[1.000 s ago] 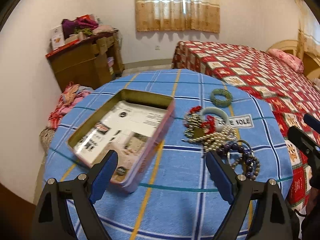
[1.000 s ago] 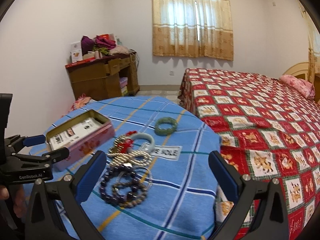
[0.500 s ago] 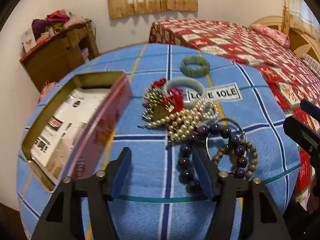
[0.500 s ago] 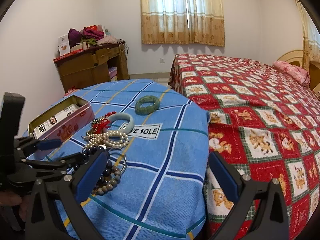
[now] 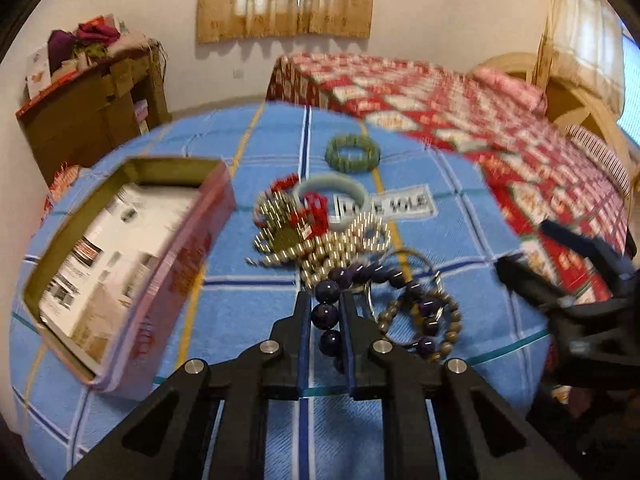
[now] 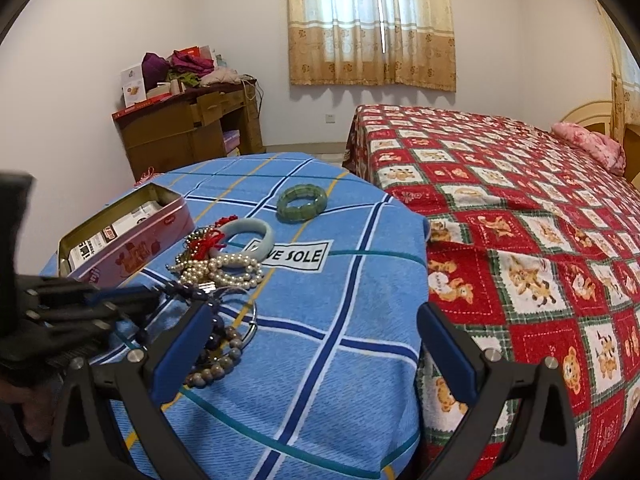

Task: Organize jewelry
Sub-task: 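Grasp the dark purple bead bracelet with the left tool while the right tool grasps the red ribbon ornament, then carry both items over the pink tin and open both tools to drop them inside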

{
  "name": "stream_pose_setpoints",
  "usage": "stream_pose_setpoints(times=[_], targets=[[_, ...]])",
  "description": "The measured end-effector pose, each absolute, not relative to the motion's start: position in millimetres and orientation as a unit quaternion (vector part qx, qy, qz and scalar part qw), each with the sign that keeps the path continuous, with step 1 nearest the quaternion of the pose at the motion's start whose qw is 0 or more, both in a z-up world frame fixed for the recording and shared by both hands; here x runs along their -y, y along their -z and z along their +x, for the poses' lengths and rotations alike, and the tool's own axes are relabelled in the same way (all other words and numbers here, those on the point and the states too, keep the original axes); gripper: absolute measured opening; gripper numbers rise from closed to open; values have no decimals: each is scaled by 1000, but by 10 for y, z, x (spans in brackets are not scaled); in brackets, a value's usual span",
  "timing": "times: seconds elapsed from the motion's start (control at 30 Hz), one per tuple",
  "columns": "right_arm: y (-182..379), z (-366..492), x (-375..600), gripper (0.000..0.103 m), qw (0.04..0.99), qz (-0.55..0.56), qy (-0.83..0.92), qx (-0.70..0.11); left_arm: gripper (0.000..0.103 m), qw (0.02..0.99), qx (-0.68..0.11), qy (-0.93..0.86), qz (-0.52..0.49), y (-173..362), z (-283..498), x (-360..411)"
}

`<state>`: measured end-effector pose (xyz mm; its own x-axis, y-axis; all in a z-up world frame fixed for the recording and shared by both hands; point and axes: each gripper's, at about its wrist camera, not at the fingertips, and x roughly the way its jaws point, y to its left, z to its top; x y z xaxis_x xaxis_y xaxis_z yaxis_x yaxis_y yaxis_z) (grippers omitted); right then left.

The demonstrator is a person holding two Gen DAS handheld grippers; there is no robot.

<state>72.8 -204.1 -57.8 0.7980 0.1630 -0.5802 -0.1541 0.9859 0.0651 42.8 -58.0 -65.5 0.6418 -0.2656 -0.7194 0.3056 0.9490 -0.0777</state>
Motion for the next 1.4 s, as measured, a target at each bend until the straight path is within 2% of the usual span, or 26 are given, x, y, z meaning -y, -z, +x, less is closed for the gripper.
stream_pose_setpoints(times=[0.13, 0.2, 0.27, 0.57, 0.73, 0.8, 0.87, 0.97, 1.0, 1.03, 1.07, 1.4], targets=[[581, 774, 1975, 102, 946, -3, -96, -310, 13, 921, -360, 150, 20, 427, 351, 480], [568, 802, 1921, 97, 945, -12, -105, -310, 13, 926, -349, 143, 16, 357, 334, 418], [544, 867, 1843, 85, 941, -20, -121, -315, 13, 931, -338, 136, 10, 285, 326, 357], [482, 1190, 1386, 61, 922, -49, -194, -331, 13, 941, -318, 115, -9, 136, 345, 91], [510, 1459, 1197, 58, 910, -58, -208, -354, 13, 937, -330, 112, -11, 246, 431, 81], [540, 1585, 1138, 53, 902, -57, -215, -370, 13, 937, -332, 111, -10, 274, 454, 82], [584, 1671, 1110, 43, 895, -59, -220, -384, 13, 936, -333, 109, -11, 289, 454, 62], [706, 1820, 1084, 40, 879, -56, -227, -416, 13, 936, -334, 108, -13, 286, 450, 39], [742, 1850, 1096, 37, 874, -49, -232, -424, 13, 936, -334, 108, -14, 286, 450, 26], [762, 1855, 1102, 19, 870, -45, -240, -428, 13, 936, -334, 108, -15, 288, 447, 22], [748, 1845, 1118, 12, 871, -43, -241, -426, 13, 936, -335, 109, -16, 286, 448, 15], [263, 1492, 1316, 9, 899, -21, -257, -355, 13, 936, -335, 111, -16, 276, 420, 26]])
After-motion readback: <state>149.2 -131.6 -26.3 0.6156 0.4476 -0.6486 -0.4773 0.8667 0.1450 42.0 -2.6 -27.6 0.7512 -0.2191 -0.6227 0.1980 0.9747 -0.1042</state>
